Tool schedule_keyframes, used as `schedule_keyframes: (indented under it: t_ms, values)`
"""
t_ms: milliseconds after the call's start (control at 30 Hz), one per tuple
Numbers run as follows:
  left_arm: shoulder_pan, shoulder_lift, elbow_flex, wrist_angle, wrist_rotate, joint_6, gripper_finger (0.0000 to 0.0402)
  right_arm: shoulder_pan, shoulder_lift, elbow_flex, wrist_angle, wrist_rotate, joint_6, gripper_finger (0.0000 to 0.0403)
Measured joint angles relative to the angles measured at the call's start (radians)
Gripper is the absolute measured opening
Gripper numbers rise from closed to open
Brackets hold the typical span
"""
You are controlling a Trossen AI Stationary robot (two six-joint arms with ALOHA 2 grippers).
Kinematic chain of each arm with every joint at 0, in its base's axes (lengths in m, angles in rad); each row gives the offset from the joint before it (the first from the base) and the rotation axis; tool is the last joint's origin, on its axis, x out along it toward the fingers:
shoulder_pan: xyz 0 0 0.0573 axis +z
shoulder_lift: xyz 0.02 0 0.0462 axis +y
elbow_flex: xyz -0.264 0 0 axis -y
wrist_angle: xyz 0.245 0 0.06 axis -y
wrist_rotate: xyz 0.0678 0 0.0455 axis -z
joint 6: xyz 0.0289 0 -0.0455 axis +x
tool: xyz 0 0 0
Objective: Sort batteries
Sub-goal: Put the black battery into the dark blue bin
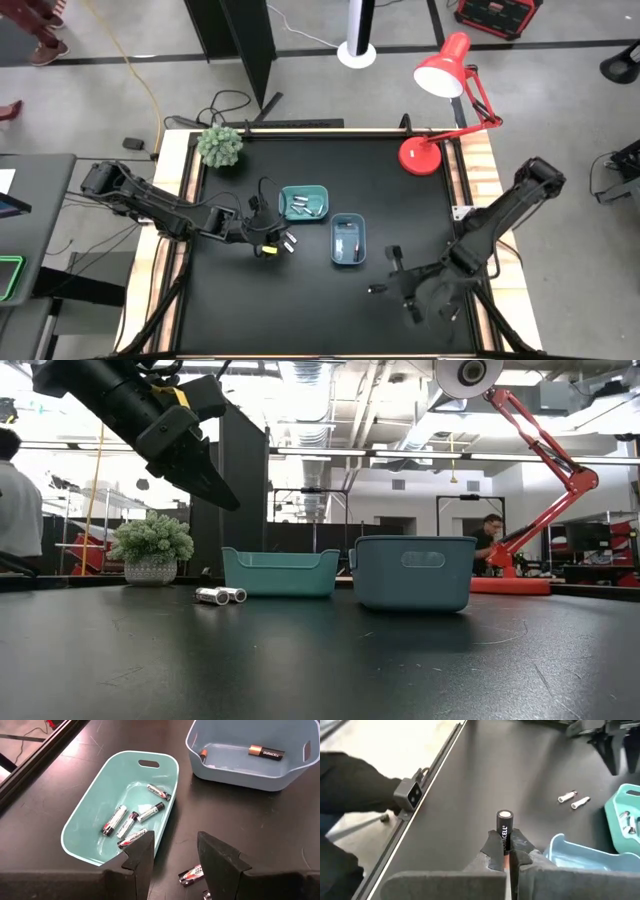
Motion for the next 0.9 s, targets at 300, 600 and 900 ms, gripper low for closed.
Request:
schedule_keyframes:
  t_ms: [300, 600, 900]
  values:
    - [0.0, 0.0, 0.0, 0.0, 0.0, 0.0, 0.0144, -0.064, -0.048, -0.078, 0.063, 0.018, 0.047, 0.0]
    - [0.0, 0.0, 0.0, 0.0, 0.0, -0.001, 0.0144, -0.23, 0.059, -0.078, 0.109, 0.022, 0.03, 0.0]
    - [-0.001, 0.0, 0.0, -0.002, 0.039, 0.005, 0.0144, -0.362, 0.138, -0.078, 0.065, -0.005, 0.01, 0.0023]
